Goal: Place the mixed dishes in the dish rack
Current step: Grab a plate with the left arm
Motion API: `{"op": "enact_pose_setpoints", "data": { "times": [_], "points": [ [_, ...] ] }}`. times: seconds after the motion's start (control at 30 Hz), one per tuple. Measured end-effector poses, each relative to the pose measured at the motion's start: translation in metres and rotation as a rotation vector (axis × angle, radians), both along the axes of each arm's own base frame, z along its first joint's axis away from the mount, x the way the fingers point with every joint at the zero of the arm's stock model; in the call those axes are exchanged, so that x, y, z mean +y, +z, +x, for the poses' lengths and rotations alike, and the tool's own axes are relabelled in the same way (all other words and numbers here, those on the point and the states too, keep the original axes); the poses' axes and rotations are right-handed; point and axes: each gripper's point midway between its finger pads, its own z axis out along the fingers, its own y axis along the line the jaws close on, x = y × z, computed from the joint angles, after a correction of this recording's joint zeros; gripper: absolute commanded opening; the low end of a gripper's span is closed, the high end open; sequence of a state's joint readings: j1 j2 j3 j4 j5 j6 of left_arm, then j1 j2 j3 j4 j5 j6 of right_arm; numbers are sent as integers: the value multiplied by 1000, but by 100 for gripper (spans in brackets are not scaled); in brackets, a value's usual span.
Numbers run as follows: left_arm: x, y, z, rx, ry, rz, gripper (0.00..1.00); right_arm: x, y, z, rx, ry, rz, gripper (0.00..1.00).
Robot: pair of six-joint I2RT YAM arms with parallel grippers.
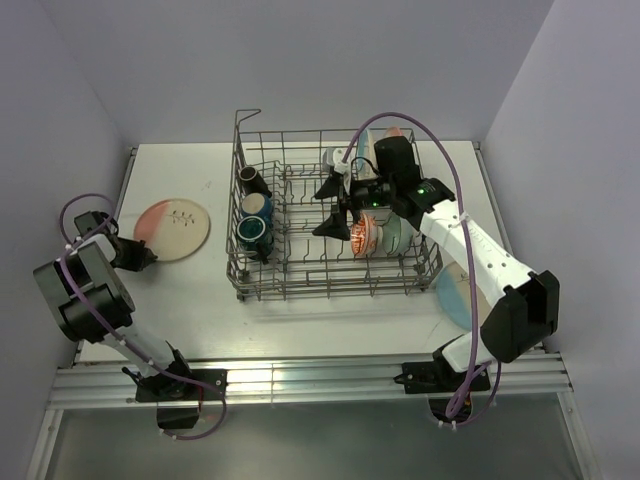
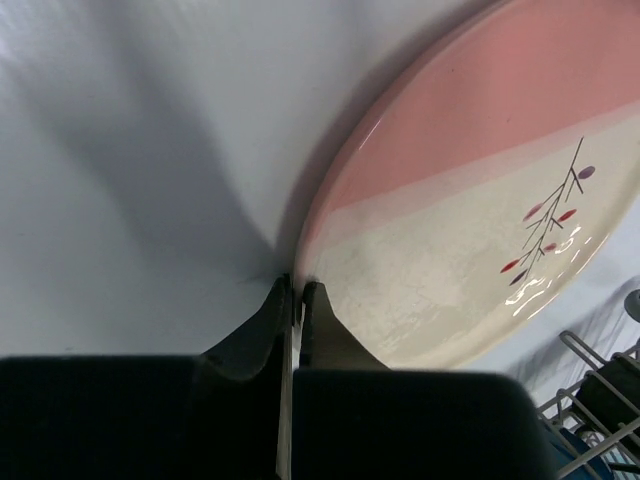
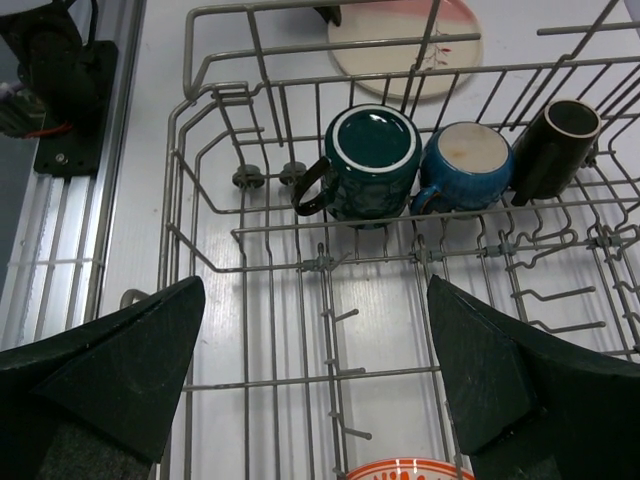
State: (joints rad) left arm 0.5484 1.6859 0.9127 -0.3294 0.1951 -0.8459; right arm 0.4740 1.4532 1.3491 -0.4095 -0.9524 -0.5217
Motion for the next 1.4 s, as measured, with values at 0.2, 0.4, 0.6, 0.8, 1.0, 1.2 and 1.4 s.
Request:
{"op": "enact_pose_setpoints", "data": {
  "times": [0.2, 0.4, 0.6, 0.8, 1.0, 1.2, 1.4],
  "points": [
    [-5, 2, 3, -25, -1, 3, 0, 1, 5, -27, -87, 163, -26, 100],
    [-13, 22, -11, -34, -1, 10, 0, 28, 28, -65, -340, 391, -32, 100],
    [-18, 53, -28, -73, 5, 41, 0, 69, 43, -85, -501, 499, -9, 100],
    [-33, 41, -59, -39, 20, 3, 0, 128, 54, -100, -569, 536, 62, 99],
    [-41, 44, -74, -49, 23, -28, 0, 195, 55, -126, -537, 503, 136, 98],
    [-39, 50, -80, -68, 21, -33, 0, 249, 24, -134, -469, 453, 97, 94],
    [-37, 51, -85, -70, 19, -52, 0, 287, -37, -104, -432, 296, -50, 91]
  ]
}}
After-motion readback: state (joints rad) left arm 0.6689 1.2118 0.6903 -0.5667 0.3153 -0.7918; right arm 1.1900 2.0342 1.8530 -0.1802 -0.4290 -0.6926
